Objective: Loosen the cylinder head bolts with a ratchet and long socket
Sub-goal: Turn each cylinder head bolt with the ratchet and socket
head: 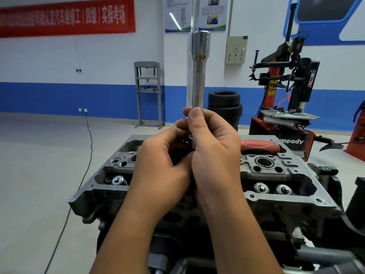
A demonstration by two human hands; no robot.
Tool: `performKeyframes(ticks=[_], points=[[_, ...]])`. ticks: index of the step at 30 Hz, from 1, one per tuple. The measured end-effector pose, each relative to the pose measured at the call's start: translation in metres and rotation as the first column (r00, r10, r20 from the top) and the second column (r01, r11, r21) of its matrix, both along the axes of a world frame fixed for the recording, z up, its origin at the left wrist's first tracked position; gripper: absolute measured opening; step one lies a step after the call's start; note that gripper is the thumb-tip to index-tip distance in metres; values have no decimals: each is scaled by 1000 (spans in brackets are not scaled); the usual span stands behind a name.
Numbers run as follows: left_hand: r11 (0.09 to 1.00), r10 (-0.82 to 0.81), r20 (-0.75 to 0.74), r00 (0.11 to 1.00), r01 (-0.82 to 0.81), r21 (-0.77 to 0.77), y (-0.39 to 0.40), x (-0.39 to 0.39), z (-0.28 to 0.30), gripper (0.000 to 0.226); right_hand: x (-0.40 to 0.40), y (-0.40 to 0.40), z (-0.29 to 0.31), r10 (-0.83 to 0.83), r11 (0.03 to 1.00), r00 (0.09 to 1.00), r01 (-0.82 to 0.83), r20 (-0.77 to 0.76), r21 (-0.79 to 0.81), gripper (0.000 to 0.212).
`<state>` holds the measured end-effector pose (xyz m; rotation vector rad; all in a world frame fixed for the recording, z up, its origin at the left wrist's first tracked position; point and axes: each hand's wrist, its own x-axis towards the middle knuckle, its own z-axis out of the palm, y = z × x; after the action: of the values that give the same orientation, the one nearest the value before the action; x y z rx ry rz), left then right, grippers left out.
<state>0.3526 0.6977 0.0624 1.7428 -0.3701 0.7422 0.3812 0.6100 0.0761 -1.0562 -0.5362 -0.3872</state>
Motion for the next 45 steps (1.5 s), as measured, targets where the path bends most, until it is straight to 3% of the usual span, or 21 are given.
performKeyframes(ticks=[3,8,11,15,20,26,29,32,35,37,39,43,45], points=[[992,126,10,992,-126,-15,-3,0,0,27,-2,0,0,-59,998,998,59,-1,16,8],[997,-65,-9,998,65,45,3,-2,2,35,0,0,-1,-133,991,991,133,31,7,10],[1000,14,5,1000,-14,-27,1,0,2,37,1,-1,0,-27,998,999,28,-29,51,22],[992,112,0,994,-112,-52,0,1,-1,29,-2,0,0,-42,999,999,43,-4,17,10],[995,-100,-16,995,100,-1,2,-3,3,38,-1,0,1,-45,996,999,43,23,84,12],[988,136,0,991,-136,-70,-3,0,0,25,-2,0,1,-20,999,1000,20,10,47,10],[999,-8,-13,1000,8,-40,1,0,1,27,-3,0,0,-105,994,993,104,60,18,14],[989,-147,-25,989,147,-2,5,-3,3,29,-1,-1,2,-94,993,996,94,-3,68,23],[998,-55,9,998,55,10,1,-2,3,30,-2,0,3,-37,998,999,37,2,60,19],[991,120,37,992,-122,51,-3,-1,2,33,-3,1,1,-85,996,995,86,44,-19,20],[981,178,42,983,-181,64,-4,0,1,32,-1,1,-2,-129,991,990,131,55,-30,18],[994,-52,-10,999,53,93,1,-1,1,29,2,-1,-1,-124,992,992,124,22,-2,9],[995,-24,-8,1000,25,96,2,0,1,32,2,0,-1,-104,994,994,105,26,-42,9]])
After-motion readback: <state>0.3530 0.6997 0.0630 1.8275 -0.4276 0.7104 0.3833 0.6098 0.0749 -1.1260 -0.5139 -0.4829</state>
